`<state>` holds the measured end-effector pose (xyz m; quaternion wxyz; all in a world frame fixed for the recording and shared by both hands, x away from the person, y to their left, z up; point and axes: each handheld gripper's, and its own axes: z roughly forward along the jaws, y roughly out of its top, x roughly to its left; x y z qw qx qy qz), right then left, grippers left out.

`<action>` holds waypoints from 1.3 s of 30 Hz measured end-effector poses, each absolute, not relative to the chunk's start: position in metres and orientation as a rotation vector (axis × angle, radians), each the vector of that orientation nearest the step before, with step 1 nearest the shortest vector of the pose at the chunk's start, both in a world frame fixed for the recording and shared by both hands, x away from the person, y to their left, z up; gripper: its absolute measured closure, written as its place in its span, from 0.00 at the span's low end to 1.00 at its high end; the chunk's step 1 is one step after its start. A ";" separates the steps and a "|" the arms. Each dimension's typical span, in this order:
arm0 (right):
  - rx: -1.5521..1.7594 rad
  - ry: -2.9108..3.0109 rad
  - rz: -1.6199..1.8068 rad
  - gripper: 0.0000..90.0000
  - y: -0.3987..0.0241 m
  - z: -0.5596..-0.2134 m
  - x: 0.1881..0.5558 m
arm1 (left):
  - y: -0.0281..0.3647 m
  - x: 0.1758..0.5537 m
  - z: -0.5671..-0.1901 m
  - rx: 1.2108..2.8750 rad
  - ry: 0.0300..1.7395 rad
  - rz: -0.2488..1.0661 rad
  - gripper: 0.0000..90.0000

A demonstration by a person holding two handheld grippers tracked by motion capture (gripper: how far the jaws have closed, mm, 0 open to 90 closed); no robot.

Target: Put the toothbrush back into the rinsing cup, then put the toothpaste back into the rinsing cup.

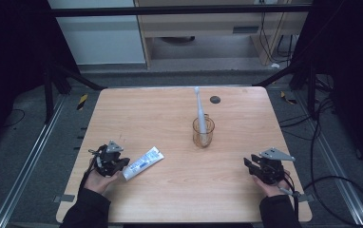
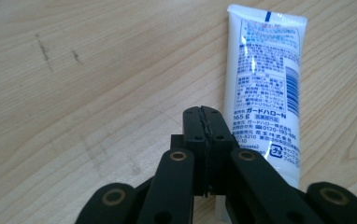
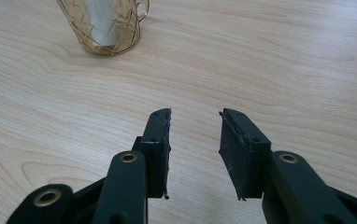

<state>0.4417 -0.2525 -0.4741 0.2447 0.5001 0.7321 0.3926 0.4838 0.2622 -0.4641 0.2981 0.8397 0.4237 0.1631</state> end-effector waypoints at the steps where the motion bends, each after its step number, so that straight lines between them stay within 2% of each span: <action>1: 1.365 2.000 1.072 0.70 -0.253 -0.474 0.442 | 0.264 0.484 -0.461 2.221 1.125 0.439 0.99; 5: 1.371 1.991 1.072 0.70 -0.254 -0.473 0.442 | 0.265 0.482 -0.445 2.182 1.111 0.456 0.94; 14: 1.375 1.984 1.079 0.67 -0.255 -0.470 0.441 | 0.255 0.482 -0.432 2.195 1.086 0.446 0.76; 28: 1.359 1.987 1.070 0.65 -0.255 -0.469 0.443 | 0.229 0.488 -0.423 2.293 1.027 0.417 0.50; 39: 1.356 1.993 1.067 0.62 -0.257 -0.468 0.446 | 0.220 0.495 -0.425 2.326 1.016 0.415 0.43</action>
